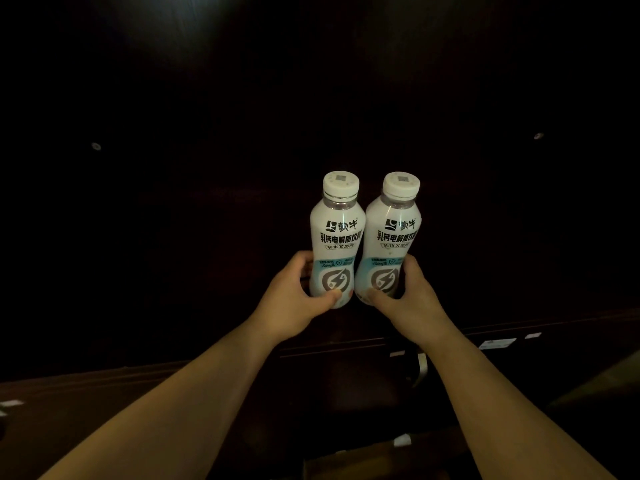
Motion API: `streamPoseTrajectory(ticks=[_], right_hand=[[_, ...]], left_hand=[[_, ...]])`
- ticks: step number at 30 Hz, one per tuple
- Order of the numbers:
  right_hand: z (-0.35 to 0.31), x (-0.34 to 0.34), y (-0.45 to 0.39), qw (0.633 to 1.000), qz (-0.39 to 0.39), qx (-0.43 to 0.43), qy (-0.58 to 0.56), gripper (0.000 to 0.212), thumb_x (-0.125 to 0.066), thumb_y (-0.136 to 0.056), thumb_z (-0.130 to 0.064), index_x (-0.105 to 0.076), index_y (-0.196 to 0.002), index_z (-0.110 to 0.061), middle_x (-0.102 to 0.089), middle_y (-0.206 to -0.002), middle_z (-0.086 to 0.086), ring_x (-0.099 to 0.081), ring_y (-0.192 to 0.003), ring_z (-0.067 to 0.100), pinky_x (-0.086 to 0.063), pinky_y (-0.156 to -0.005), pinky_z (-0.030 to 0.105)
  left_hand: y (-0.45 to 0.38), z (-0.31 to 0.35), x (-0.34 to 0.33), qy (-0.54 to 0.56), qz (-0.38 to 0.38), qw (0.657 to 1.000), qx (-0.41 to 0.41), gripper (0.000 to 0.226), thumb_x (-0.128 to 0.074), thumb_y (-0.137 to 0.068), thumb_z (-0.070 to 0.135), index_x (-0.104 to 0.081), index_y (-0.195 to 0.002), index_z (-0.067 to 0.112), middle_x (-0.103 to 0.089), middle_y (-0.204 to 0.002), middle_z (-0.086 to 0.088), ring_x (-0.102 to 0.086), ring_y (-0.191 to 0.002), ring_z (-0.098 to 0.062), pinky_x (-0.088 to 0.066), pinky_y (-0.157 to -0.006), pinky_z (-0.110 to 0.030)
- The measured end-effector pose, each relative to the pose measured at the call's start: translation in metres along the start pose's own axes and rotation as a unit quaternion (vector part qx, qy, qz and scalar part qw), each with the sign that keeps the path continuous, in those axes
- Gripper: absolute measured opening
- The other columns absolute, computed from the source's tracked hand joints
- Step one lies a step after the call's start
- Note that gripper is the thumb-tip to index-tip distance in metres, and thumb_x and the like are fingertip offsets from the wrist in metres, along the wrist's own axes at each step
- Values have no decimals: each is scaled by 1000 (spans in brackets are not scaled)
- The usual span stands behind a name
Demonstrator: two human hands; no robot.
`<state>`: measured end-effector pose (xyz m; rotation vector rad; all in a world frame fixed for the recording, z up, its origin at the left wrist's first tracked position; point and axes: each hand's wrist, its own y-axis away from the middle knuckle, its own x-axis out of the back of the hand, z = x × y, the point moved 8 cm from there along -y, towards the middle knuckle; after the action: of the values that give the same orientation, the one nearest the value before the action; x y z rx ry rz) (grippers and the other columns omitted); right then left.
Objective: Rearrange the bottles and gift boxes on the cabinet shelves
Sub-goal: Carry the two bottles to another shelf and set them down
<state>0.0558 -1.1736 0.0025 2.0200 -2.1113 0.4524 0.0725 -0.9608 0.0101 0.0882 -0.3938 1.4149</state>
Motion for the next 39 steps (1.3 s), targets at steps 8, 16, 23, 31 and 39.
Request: streamPoseTrajectory(ticks=[8, 16, 23, 31, 39], right_hand=[[-2, 3, 7, 1000, -1, 11, 5, 80, -80, -62, -49, -50, -136, -37, -66, -124, -14, -63, -103, -13, -47, -73, 2], [3, 6, 21, 1000, 4, 2, 15, 69, -83, -70, -37, -52, -131, -43, -68, -120, -17, -63, -103, -13, -47, -74, 1], [6, 9, 28, 1000, 9, -5, 25, 69, -85, -75, -29, -50, -134, -40, -67, -120, -19, -61, -104, -16, -46, -73, -1], [2, 8, 32, 1000, 2, -24, 12, 80, -84, -65, -49, -39, -131, -57, -65, -114, -36, -57, -104, -23, -45, -67, -2], [-3, 10, 36, 999, 18, -27, 31, 69, -78, -58, -57, -33, -105, -80, -56, -110, -50, -57, -101, -24, -46, -68, 3]], left_hand=[[8, 2, -1, 17, -10, 1000, 7, 60, -83, -70, 35, -57, -124, 30, -69, -121, 9, -66, -111, -4, -57, -94, -37], [22, 5, -3, 17, -17, 1000, 11, 58, -84, -69, 36, -56, -120, 37, -69, -118, 10, -66, -110, -1, -56, -92, -30], [29, 7, -6, 4, -24, 1000, 14, 59, -85, -75, 27, -53, -123, 39, -67, -120, 14, -64, -109, 4, -55, -92, -26], [31, 7, -6, -31, -24, 999, 26, 92, -82, -62, 52, -40, -142, 34, -53, -126, 29, -56, -112, 13, -49, -98, -22], [35, 5, -6, -54, -12, 998, 15, 81, -81, -63, 49, -47, -136, 37, -59, -131, 16, -59, -116, 0, -55, -96, -34]])
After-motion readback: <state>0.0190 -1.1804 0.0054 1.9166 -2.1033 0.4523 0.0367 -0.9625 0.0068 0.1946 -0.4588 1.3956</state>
